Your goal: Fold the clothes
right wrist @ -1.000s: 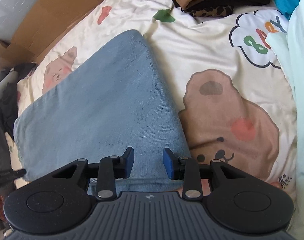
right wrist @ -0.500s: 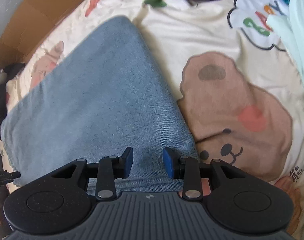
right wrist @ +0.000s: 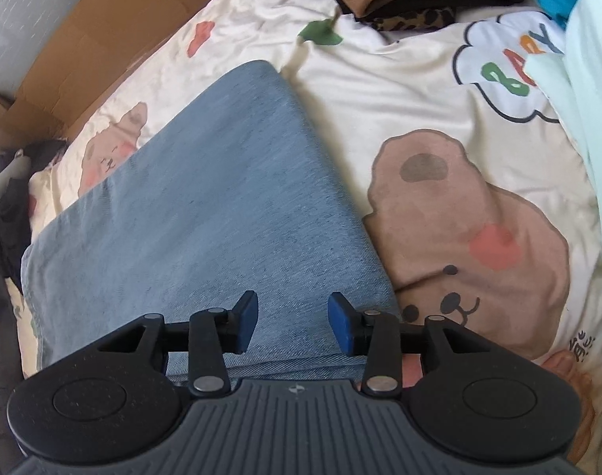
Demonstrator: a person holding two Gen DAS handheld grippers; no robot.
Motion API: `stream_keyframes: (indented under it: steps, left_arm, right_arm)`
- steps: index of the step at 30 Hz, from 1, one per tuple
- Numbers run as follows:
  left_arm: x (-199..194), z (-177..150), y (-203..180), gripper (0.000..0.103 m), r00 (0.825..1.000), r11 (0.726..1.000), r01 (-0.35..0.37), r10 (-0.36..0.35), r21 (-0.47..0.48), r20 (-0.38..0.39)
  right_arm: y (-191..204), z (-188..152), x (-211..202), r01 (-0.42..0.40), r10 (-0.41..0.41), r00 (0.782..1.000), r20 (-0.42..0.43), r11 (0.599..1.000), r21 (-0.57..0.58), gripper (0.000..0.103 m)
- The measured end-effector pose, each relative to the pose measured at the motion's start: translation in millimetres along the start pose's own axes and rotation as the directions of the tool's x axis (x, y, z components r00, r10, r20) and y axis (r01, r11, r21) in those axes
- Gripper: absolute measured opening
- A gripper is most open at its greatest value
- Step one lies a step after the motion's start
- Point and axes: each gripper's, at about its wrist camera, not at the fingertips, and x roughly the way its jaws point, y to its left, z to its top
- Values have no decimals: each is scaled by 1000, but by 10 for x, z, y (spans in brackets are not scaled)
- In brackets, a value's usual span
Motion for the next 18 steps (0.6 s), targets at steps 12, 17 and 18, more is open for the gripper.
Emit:
stream_keyframes:
  steps: [12,17,18]
  left_arm:
    - [307,369,-271,31,999,997,46,-47,55,17]
    - [643,402,-264,29,999,999,33,-33,35,0]
    - [706,408,-257,29,999,999,33,-33,28,-1]
  right_arm:
    - [-2,-72,70,21,-21,1000,-13,999,-41,46]
    - [-13,-101,107,19,-20,1000,-16,998,-59,46]
    - [-15,-106,114,19,-20,1000,-17,998,-61,46]
